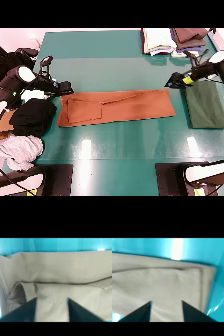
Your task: Fold the shirts.
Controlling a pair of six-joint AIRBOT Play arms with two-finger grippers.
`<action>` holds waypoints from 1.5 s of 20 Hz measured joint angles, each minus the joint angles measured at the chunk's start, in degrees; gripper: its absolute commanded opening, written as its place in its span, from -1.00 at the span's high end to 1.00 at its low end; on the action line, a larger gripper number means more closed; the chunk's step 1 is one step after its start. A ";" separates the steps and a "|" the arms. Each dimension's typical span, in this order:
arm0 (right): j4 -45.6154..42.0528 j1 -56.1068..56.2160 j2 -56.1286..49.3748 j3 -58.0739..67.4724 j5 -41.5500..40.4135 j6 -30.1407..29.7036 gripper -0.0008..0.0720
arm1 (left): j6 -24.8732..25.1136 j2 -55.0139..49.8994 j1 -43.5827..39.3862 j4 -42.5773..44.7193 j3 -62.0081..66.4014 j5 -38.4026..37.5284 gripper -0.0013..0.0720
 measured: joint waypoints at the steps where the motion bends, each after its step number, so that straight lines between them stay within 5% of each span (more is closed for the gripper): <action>1: 0.48 -2.32 -0.26 -1.36 1.11 -0.52 -0.42 | -0.07 -0.07 -0.37 -0.50 0.15 -0.33 0.88; 9: 8.33 -12.46 -5.05 -13.79 2.47 -5.49 -0.19 | -0.81 -1.05 -12.07 -4.90 0.61 6.62 0.90; 13: 10.73 -8.41 -6.82 -15.34 0.35 -7.61 0.87 | -1.70 -5.05 -18.51 -7.91 1.18 11.41 0.90; 14: 10.75 -7.32 -6.88 -15.19 -0.17 -8.09 0.93 | -1.73 -6.67 -19.74 -9.31 1.84 12.48 0.90; 20: 14.73 -4.02 0.09 -7.23 1.97 -9.27 0.93 | -0.98 -19.67 -25.44 -13.70 11.17 14.34 0.90; 30: 18.71 10.01 11.85 7.52 3.69 -2.84 0.93 | -0.37 -31.08 -27.19 -17.57 20.02 14.78 0.90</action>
